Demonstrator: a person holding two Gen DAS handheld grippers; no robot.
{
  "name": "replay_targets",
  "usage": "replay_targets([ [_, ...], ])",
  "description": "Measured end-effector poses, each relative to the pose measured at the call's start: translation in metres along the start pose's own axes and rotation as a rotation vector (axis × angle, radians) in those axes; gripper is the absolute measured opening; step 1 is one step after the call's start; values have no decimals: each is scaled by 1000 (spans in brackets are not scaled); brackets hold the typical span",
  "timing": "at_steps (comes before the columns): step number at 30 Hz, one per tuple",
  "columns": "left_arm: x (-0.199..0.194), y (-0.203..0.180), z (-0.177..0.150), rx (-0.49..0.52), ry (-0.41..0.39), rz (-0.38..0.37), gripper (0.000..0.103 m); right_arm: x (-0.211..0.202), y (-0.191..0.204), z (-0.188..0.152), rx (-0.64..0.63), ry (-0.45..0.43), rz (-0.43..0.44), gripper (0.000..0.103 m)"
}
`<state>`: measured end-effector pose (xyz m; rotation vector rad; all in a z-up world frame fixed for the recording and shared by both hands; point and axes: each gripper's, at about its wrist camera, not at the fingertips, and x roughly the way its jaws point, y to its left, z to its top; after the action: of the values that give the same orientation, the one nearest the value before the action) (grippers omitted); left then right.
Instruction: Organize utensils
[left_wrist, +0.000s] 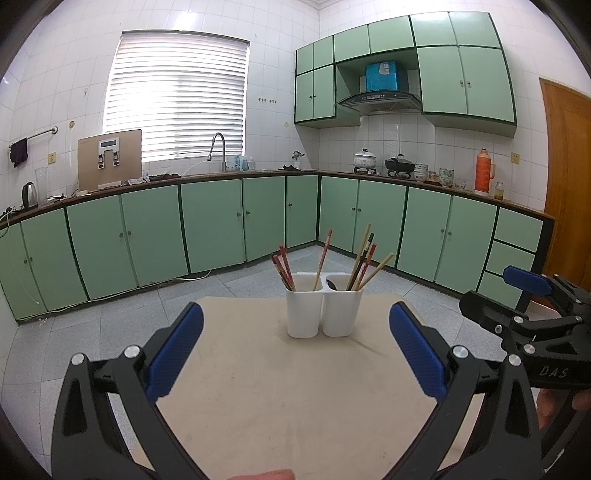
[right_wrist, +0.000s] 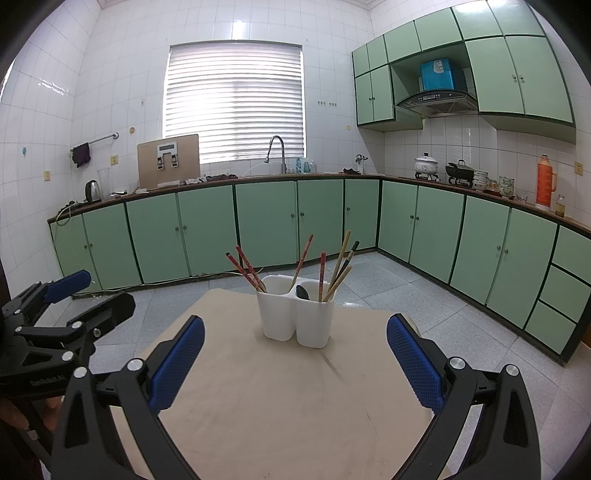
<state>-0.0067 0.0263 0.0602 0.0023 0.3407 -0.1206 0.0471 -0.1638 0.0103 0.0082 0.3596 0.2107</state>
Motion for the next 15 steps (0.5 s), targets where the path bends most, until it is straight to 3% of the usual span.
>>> replay_targets([
  [15, 2, -1, -1, -7, 5, -7, 98, 0, 0, -1, 0, 3, -1, 97],
])
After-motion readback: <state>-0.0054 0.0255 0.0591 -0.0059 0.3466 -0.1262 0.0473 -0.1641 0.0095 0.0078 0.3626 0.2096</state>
